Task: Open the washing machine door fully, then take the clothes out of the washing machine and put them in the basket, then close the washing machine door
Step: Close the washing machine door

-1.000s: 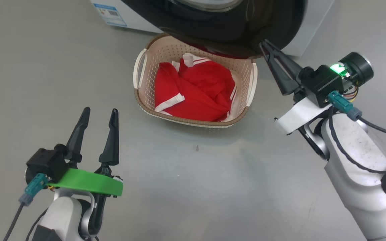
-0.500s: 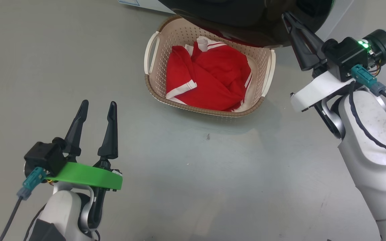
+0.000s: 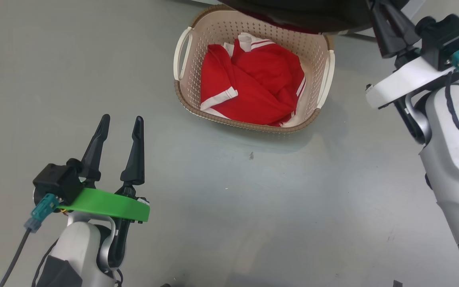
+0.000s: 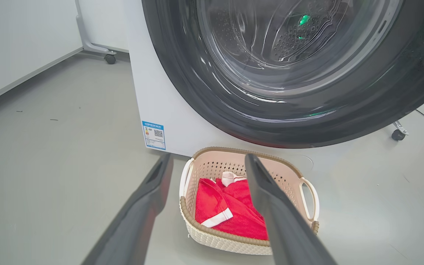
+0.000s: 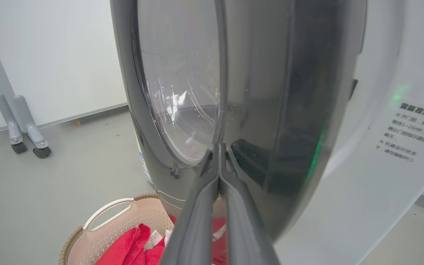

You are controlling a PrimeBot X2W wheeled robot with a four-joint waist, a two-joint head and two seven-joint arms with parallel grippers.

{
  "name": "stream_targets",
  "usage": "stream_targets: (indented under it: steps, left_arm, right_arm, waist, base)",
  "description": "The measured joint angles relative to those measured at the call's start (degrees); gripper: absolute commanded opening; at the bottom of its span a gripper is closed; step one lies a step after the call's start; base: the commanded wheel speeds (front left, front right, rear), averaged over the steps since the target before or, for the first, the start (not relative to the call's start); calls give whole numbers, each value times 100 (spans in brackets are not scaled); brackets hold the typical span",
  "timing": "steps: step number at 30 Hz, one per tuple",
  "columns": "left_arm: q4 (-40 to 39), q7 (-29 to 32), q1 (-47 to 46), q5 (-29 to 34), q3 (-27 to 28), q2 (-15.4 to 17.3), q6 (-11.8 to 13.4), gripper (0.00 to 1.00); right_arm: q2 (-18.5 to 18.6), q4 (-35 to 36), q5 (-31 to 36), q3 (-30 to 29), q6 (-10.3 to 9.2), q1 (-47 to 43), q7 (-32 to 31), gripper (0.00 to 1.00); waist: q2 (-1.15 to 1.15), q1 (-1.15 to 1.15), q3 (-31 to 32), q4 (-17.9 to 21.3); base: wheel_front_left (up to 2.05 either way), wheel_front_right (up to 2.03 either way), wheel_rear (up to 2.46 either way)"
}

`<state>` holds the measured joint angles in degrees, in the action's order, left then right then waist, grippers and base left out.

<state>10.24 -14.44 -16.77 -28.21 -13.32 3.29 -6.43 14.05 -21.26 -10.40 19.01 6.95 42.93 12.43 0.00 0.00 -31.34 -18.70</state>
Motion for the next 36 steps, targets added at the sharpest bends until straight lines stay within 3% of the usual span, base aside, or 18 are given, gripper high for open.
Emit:
stream_targets:
  steps: [23, 36]
  left_arm:
    - [3, -1, -392, -1, -4, -88, -44, 100]
    - [25, -1, -634, -49, 137, -142, -45, 100]
  right_arm:
    - [464, -66, 87, -422, -169, 1417, -87, 0]
    - [447, -208, 149, -649, -468, 1736, -37, 0]
  waist:
    - [0, 0, -627, -235]
    - [0, 0, -814, -340]
  base:
    - [0, 0, 0]
    - [0, 0, 0]
